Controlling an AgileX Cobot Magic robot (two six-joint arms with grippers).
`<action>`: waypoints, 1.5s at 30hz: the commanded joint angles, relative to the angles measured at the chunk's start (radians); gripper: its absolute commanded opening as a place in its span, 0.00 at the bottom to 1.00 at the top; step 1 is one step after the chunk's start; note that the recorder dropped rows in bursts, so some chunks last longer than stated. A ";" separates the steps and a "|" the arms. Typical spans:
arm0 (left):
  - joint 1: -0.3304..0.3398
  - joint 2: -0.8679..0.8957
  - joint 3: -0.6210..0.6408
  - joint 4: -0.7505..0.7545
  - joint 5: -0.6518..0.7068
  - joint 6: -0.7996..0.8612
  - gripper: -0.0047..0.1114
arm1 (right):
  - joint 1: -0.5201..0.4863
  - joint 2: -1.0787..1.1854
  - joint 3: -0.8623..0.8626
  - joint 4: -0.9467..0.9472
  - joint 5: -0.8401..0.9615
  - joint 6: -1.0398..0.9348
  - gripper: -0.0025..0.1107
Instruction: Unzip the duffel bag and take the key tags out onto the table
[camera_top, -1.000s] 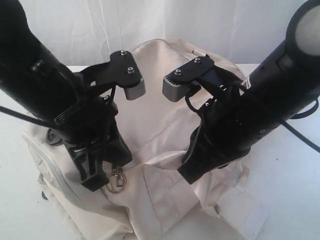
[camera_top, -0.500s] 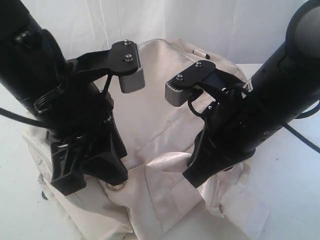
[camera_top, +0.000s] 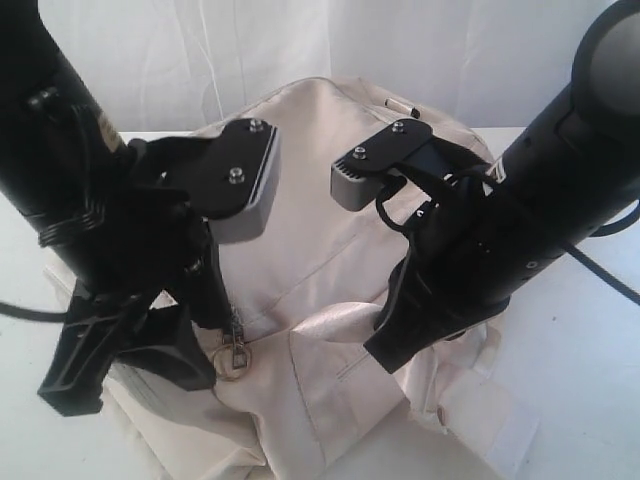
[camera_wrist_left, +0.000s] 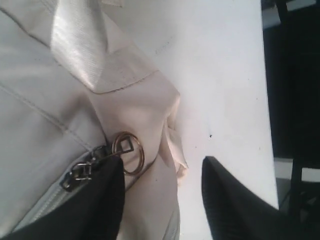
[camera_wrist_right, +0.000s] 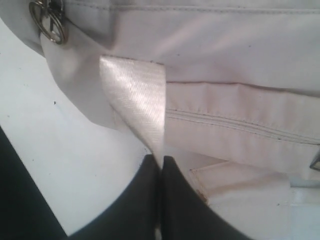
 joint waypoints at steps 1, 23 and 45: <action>0.004 -0.007 0.064 -0.006 -0.025 0.137 0.49 | 0.000 -0.012 -0.007 -0.013 -0.003 0.006 0.02; 0.004 -0.006 0.233 -0.056 -0.464 0.286 0.71 | 0.000 -0.012 -0.007 -0.013 -0.014 0.015 0.02; 0.004 -0.006 0.231 -0.108 -0.682 0.311 0.58 | 0.000 -0.012 -0.007 -0.013 -0.018 0.032 0.02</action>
